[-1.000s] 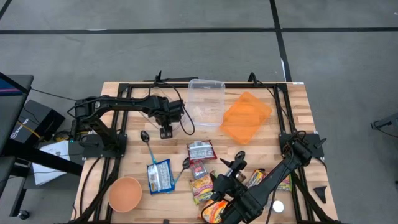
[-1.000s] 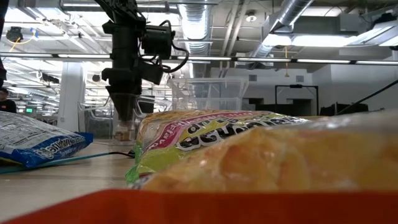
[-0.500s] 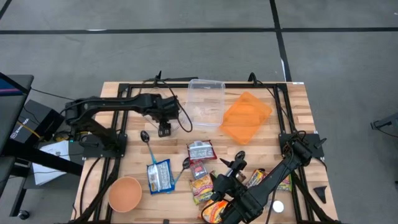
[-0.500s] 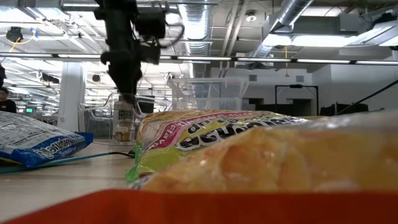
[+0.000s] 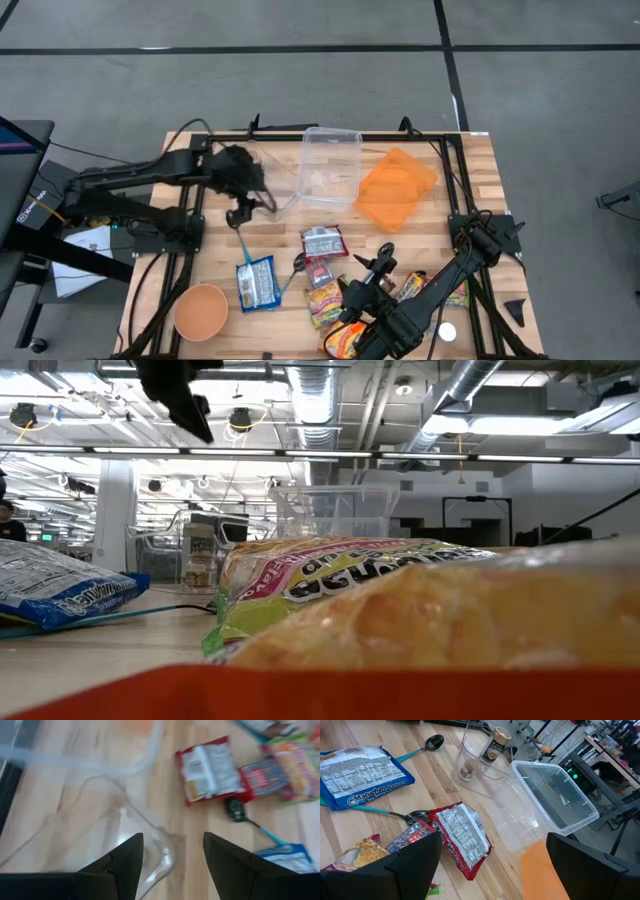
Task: Pick & Place Food Item
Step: Put the blue spoon into the orange bin
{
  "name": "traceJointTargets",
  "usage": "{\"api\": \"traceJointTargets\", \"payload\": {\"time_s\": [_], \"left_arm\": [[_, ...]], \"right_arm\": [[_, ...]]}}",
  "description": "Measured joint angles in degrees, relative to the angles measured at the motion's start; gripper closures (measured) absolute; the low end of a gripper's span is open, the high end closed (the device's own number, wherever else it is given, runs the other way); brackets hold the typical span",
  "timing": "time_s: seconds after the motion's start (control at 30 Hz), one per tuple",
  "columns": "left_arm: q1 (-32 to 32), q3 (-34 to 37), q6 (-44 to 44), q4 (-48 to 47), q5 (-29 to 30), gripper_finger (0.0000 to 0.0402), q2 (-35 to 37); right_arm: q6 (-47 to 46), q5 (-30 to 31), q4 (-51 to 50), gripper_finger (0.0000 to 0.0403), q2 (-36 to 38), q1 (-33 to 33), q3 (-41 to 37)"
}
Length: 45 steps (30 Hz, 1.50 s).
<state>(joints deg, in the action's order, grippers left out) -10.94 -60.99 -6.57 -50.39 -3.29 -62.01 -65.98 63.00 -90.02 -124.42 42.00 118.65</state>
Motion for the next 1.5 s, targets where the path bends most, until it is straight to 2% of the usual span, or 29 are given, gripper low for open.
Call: {"api": "traceJointTargets", "payload": {"time_s": [0.27,0.63,0.73,0.8,0.93,1.1,1.27,1.4,1.5], "left_arm": [[2.95,-0.02,1.27,0.32,0.55,0.0202,3.94],[2.97,-0.02,1.34,0.29,0.77,0.0202,3.63],[2.97,-0.02,3.93,0.03,0.76,0.0202,3.57],[3.01,-0.02,7.15,-2.19,0.72,0.0202,3.58],[4.02,-0.02,15.59,-12.78,0.72,0.0202,3.56],[5.65,-0.02,32.55,-23.95,1.16,0.0202,3.58],[10.38,-0.02,49.06,-29.58,8.06,0.0202,3.58],[14.38,-0.02,56.32,-30.40,13.99,0.0202,3.58],[17.88,-0.02,61.38,-29.96,16.35,0.0202,3.56]], "right_arm": [[-0.02,-0.16,0.02,0.0049,0.00,0.00,0.00],[-0.02,-0.20,0.00,0.0049,0.02,0.00,0.00],[-0.02,-0.58,0.01,0.0049,0.02,0.00,-0.01],[-0.02,-1.66,0.00,0.0049,0.02,0.00,-0.02],[-0.02,-1.90,0.01,0.0049,0.02,0.04,-0.02],[-0.02,-1.86,0.00,0.0049,0.02,0.04,-0.02],[-0.03,-1.88,0.01,0.0049,0.02,0.04,-0.02],[-0.50,-2.07,0.00,0.0049,0.02,0.04,-0.02],[-0.48,-2.46,0.01,0.0049,0.02,0.04,-0.02]]}}
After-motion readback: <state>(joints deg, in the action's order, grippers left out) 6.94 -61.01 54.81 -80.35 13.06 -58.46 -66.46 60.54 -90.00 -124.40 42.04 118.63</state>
